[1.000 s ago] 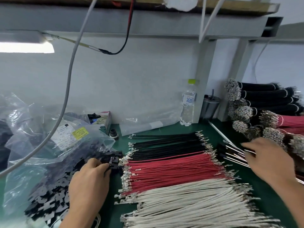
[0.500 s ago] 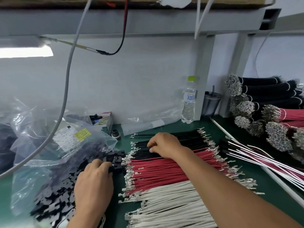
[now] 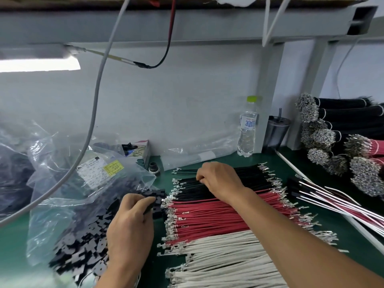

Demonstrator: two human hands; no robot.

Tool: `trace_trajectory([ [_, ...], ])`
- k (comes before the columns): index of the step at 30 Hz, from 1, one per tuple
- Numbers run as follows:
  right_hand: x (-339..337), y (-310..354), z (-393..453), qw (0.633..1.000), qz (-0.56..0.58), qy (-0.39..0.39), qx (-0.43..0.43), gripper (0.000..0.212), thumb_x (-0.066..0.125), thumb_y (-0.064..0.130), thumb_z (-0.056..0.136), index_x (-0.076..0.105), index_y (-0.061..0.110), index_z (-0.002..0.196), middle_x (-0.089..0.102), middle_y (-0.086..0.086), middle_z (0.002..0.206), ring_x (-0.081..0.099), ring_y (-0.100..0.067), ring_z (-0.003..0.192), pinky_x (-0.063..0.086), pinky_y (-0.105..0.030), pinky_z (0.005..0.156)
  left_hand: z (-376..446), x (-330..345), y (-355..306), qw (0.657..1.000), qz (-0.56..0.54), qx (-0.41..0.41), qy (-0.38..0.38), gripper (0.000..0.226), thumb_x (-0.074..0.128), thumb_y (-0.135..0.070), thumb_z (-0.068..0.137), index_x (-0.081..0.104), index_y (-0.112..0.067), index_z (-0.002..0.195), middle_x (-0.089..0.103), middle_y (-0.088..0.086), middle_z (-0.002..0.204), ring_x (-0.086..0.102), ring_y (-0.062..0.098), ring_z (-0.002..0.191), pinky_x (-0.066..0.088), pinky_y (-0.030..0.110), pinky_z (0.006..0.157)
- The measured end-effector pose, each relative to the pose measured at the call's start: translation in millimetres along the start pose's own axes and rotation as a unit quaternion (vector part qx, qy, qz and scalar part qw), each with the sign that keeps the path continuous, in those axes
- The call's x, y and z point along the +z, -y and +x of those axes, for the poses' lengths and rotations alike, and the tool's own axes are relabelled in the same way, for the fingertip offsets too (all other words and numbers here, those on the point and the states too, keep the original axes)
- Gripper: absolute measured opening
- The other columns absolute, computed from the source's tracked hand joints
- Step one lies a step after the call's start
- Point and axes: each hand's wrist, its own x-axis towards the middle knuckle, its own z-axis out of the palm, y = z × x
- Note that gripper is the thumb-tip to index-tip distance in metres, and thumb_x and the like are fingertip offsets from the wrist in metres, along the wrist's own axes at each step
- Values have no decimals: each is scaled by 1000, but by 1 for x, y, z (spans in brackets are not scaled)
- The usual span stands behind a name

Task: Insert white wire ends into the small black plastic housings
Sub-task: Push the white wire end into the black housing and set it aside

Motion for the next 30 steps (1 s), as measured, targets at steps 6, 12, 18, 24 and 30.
trace_trajectory([
  [6, -31, 7, -30, 967, -90, -213, -103, 31, 74, -7, 78, 72, 11, 103, 58, -4, 88, 55, -21, 80, 52, -30, 60, -2, 1, -6, 990, -137, -7, -19, 32, 86, -1, 77, 82, -23, 101, 73, -19, 94, 65, 5, 67, 57, 29, 56],
  [12, -21, 25, -86, 953, 45, -292, -73, 9, 68, 13, 94, 75, 12, 99, 55, 2, 86, 50, -9, 72, 43, -13, 64, -4, 0, -17, 913, -401, -68, 39, 39, 80, 5, 80, 84, -32, 93, 76, -7, 99, 71, 12, 92, 54, 14, 75],
  [18, -12, 31, -94, 955, 116, -268, -56, 15, 64, 25, 96, 76, 17, 92, 57, 7, 84, 46, -1, 69, 34, -5, 66, -11, 1, -25, 884, -439, -126, 104, 38, 85, -4, 77, 81, -37, 95, 80, -3, 92, 76, 22, 85, 64, 39, 77],
  [24, -10, 38, -92, 965, 108, -222, -90, 16, 63, 30, 98, 75, 20, 93, 56, 9, 85, 48, 0, 73, 39, -10, 63, -11, -6, -29, 876, -450, -124, 117, 20, 83, -22, 71, 82, -33, 88, 79, 2, 91, 74, 27, 82, 64, 46, 73],
  [30, -17, 33, -91, 973, 153, -153, -74, 13, 66, 33, 94, 76, 25, 93, 56, 14, 85, 46, 4, 71, 39, -13, 63, -9, -7, -28, 863, -473, -112, 138, 19, 83, -14, 69, 84, -23, 86, 78, 6, 94, 74, 23, 86, 62, 30, 75],
])
